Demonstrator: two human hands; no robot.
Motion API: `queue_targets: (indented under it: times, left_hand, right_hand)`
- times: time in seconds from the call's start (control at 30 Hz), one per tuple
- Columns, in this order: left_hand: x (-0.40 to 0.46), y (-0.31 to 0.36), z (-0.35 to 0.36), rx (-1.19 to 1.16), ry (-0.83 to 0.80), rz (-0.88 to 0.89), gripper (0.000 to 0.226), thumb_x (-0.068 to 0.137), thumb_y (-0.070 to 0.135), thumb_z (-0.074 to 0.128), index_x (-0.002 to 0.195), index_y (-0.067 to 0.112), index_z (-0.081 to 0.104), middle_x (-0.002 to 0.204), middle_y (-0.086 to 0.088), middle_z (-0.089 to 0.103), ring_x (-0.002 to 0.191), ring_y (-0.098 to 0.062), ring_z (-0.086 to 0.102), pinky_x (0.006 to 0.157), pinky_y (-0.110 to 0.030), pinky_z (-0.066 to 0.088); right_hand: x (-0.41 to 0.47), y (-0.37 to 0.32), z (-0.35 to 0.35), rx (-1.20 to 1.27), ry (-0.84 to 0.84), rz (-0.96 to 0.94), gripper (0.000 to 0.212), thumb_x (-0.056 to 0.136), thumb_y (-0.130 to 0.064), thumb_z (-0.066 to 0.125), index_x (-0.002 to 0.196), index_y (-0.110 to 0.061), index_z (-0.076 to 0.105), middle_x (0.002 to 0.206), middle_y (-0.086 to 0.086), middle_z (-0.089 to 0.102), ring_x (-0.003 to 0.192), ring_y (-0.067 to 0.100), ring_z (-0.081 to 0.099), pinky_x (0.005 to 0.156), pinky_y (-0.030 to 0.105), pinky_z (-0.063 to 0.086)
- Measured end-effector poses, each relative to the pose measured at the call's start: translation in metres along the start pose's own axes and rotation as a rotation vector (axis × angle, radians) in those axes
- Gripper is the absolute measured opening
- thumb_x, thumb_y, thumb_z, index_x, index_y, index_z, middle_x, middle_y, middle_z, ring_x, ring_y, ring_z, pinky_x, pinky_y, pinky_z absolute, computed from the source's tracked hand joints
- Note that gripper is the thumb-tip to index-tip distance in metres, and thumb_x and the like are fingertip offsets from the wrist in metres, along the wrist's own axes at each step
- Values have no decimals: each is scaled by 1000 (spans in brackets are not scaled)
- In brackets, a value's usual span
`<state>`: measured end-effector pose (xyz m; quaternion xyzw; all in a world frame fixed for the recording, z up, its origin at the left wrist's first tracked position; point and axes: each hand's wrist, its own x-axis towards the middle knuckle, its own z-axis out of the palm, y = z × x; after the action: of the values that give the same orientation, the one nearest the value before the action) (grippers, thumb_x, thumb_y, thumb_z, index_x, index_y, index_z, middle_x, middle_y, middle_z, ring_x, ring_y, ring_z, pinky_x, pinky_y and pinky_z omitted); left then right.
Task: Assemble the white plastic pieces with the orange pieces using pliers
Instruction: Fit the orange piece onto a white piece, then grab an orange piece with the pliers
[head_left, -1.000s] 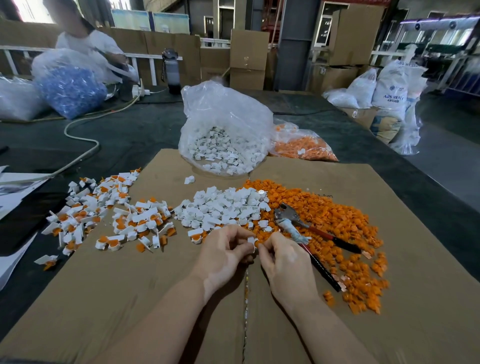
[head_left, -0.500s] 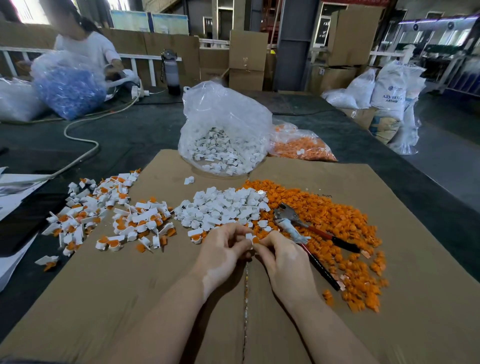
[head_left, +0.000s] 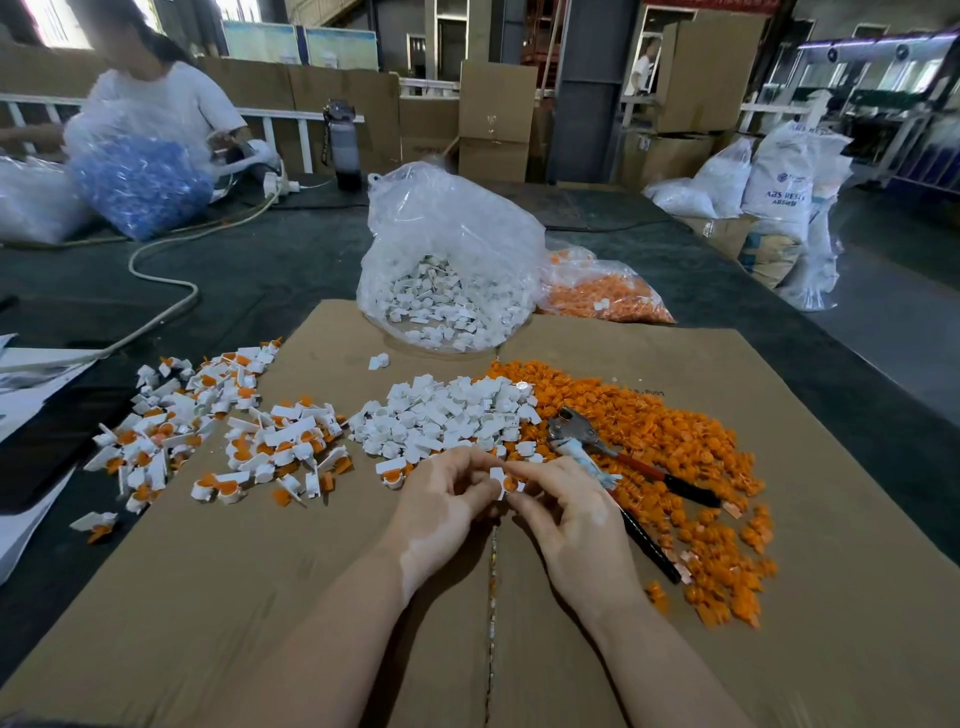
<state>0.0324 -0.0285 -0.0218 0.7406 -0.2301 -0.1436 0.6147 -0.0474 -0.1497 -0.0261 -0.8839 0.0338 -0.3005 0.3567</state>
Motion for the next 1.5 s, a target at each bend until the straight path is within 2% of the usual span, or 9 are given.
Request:
queue_targets:
  times: [0.37, 0.67, 0.77, 0.83, 0.93, 1.07, 1.33, 1.4, 1.5]
  left_hand:
    - [-1, 3, 0, 14, -15, -10, 15, 86, 0, 59, 92, 13, 65, 59, 4, 61, 55, -1, 58, 55, -8, 43]
    - [3, 1, 4, 10, 53, -18, 6, 82, 10, 68, 86, 14, 67, 62, 2, 59, 61, -8, 55, 61, -20, 44]
    - [4, 1, 5, -84, 64, -66, 8, 82, 4, 67, 89, 6, 64, 66, -6, 63, 55, -8, 57, 56, -16, 45]
    - [5, 1, 5, -118, 76, -90, 11, 82, 3, 67, 92, 4, 63, 70, -11, 66, 51, -6, 57, 52, -14, 45]
    - [6, 1, 5, -133, 90, -105, 13, 83, 5, 66, 95, 7, 63, 73, -11, 68, 52, -4, 58, 52, -12, 45]
    - [7, 0, 5, -173, 99, -119, 14, 83, 6, 66, 96, 8, 63, 71, -10, 66, 53, -4, 58, 53, -12, 45]
    - [11, 3, 5, -245, 141, -189, 10, 83, 3, 65, 93, 5, 64, 61, -6, 63, 50, -9, 56, 48, -16, 44]
    - [13, 7, 5, -317, 161, -226, 9, 84, 2, 64, 93, 1, 63, 60, -8, 62, 50, -12, 54, 47, -20, 43]
    - [18, 14, 4, -408, 197, -252, 8, 84, -1, 63, 91, 0, 63, 58, -6, 61, 50, -12, 52, 45, -19, 42]
  right_hand:
    - [1, -1, 0, -10, 12, -13, 22, 82, -9, 69, 101, -19, 70, 87, -10, 59, 83, 5, 56, 74, 27, 50]
    - [1, -1, -1, -12, 3, 12, 23, 82, -13, 70, 104, -18, 69, 89, -10, 59, 84, 4, 56, 76, 27, 50]
    - [3, 0, -7, -171, 97, 34, 29, 79, -20, 74, 106, -13, 67, 96, -3, 63, 95, 13, 57, 86, 30, 44]
    - [9, 2, -16, -390, 140, 154, 36, 82, -27, 69, 115, -13, 62, 110, 2, 62, 107, 20, 53, 91, 34, 36]
    - [20, 9, -33, -685, -46, 489, 50, 87, -39, 52, 132, -19, 44, 137, 2, 40, 127, 20, 33, 106, 41, 23]
    - [27, 15, -44, -784, -253, 639, 44, 85, -45, 48, 121, -20, 46, 139, 8, 32, 130, 26, 25, 111, 49, 12]
    - [32, 11, -52, -875, -237, 461, 43, 89, -52, 42, 117, -19, 42, 123, 5, 49, 116, 24, 43, 99, 39, 32]
    - [38, 5, -54, -759, -271, 433, 37, 91, -51, 40, 110, -18, 44, 113, 3, 53, 106, 22, 48, 87, 35, 41]
    - [44, -8, -54, -508, -412, 470, 37, 93, -50, 38, 104, -17, 51, 96, 1, 53, 92, 21, 53, 73, 33, 42]
